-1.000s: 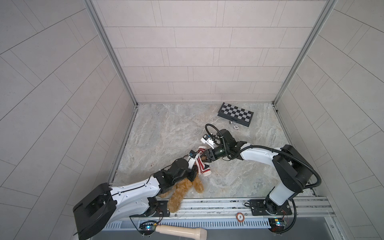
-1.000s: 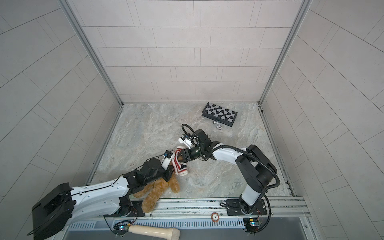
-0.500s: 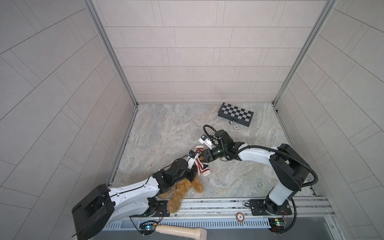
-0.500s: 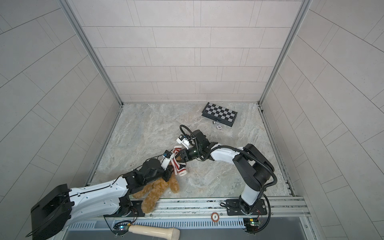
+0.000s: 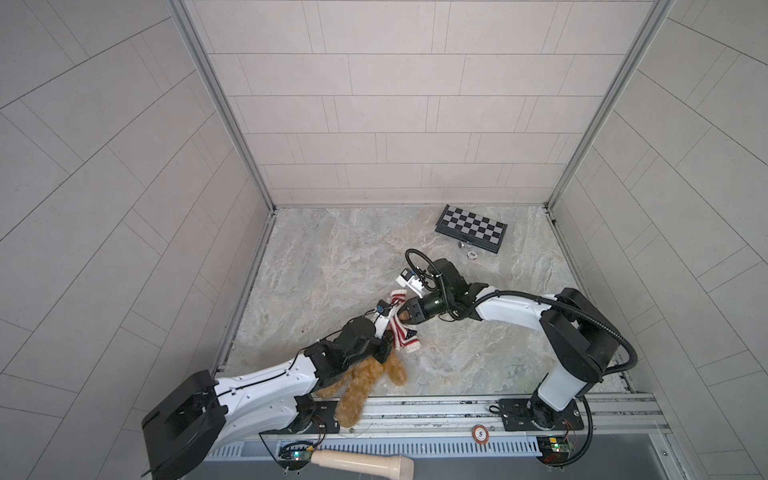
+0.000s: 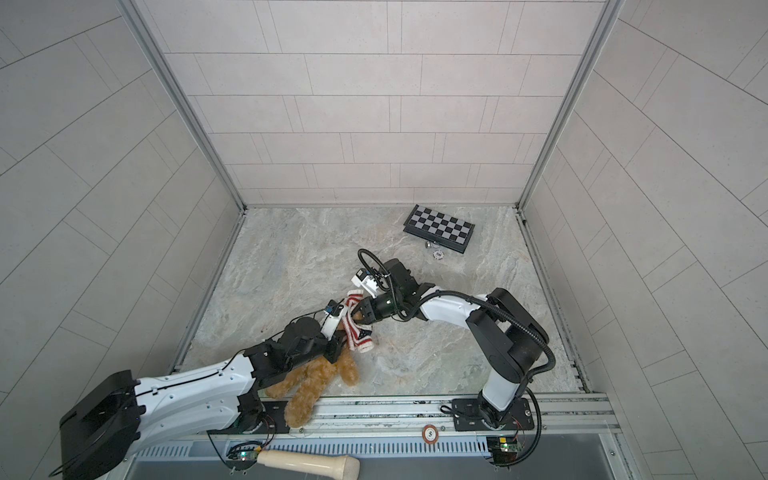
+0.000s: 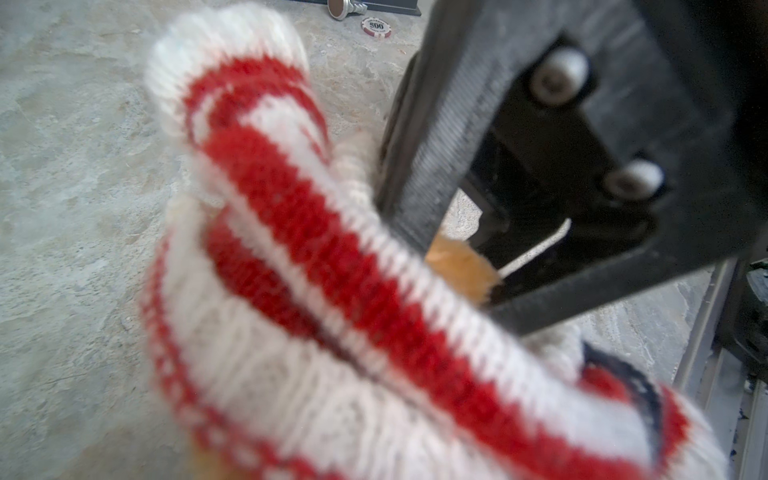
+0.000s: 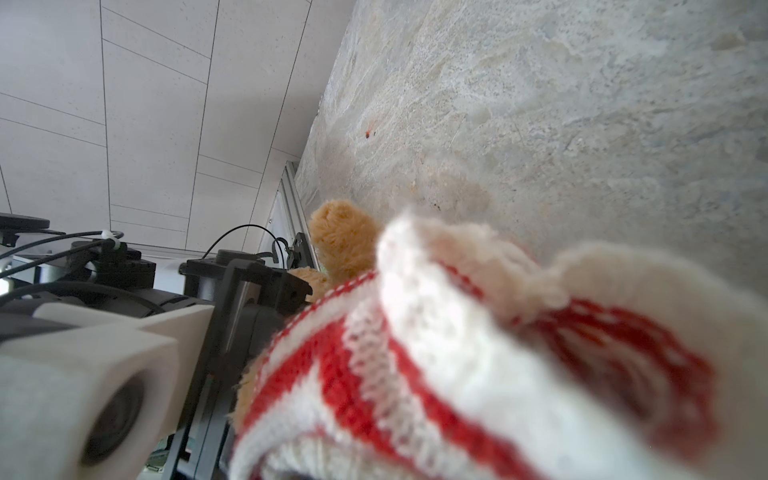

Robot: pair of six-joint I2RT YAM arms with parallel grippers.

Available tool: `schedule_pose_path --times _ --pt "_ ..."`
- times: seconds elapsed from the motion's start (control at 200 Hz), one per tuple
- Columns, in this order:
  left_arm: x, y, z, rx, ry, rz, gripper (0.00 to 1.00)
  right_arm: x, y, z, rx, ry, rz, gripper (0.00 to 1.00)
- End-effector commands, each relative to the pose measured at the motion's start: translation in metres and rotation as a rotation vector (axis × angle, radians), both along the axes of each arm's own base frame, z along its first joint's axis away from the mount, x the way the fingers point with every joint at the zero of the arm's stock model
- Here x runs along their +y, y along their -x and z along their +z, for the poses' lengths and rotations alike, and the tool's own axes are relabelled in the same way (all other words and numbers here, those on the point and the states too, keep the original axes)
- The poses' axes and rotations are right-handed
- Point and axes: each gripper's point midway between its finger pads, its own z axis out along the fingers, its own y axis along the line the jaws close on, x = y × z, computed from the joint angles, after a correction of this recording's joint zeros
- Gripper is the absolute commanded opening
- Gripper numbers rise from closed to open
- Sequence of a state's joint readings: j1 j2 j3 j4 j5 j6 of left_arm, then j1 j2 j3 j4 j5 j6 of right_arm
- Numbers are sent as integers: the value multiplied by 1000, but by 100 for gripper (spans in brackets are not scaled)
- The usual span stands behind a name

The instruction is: Dress the teddy bear

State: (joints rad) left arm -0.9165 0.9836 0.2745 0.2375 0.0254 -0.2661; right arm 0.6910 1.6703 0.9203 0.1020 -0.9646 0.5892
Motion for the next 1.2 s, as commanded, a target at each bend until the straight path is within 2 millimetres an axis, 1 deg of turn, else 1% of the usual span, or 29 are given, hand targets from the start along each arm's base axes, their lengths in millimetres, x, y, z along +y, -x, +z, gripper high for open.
schedule_pose_path --times 0.0,0.01,0.035,0.055,0.12,0.19,0.255,0.335,0.405,0.456,0.536,0.621,0.681,0.731,0.821,0.976,1.076,1.196 --pt "-12 -6 50 -69 160 4 45 -5 22 33 -91 -47 117 0" --pt "-11 -5 50 -65 161 6 47 -6 21 35 -104 -48 116 0" --pt "-8 -2 51 -54 165 7 57 -11 18 41 -136 -53 113 0" --pt "-6 1 52 -49 171 9 60 -15 15 46 -166 -59 110 0" --pt "3 7 60 -39 194 19 67 -27 11 63 -294 -63 110 0" --pt "12 12 73 -42 227 31 70 -39 5 68 -458 0 99 0" --pt "16 15 89 -47 268 35 70 -46 6 73 -552 43 135 0" --pt "13 21 112 -50 331 5 69 -48 0 88 -631 41 133 0" --pt "11 24 130 -40 367 -14 69 -51 -8 101 -731 52 108 0" --pt "11 24 145 -33 396 -9 68 -52 -9 111 -810 52 113 0" --pt "17 21 175 -24 449 17 63 -54 -9 127 -955 74 121 0" --pt "30 10 210 -1 488 101 56 -57 -10 144 -1048 71 119 0" --pt "33 3 225 39 499 143 51 -58 -8 154 -1099 56 108 0" --pt "30 -1 234 75 509 146 49 -57 -6 160 -1144 53 104 0" --pt "16 -5 240 131 505 129 46 -55 0 163 -1224 78 117 0" --pt "-7 -10 235 201 512 67 41 -51 4 172 -1293 65 117 0" --pt "-15 -11 236 210 533 41 38 -48 8 170 -1316 74 142 0" --pt "-19 -12 235 220 545 31 33 -46 14 166 -1336 73 167 0"
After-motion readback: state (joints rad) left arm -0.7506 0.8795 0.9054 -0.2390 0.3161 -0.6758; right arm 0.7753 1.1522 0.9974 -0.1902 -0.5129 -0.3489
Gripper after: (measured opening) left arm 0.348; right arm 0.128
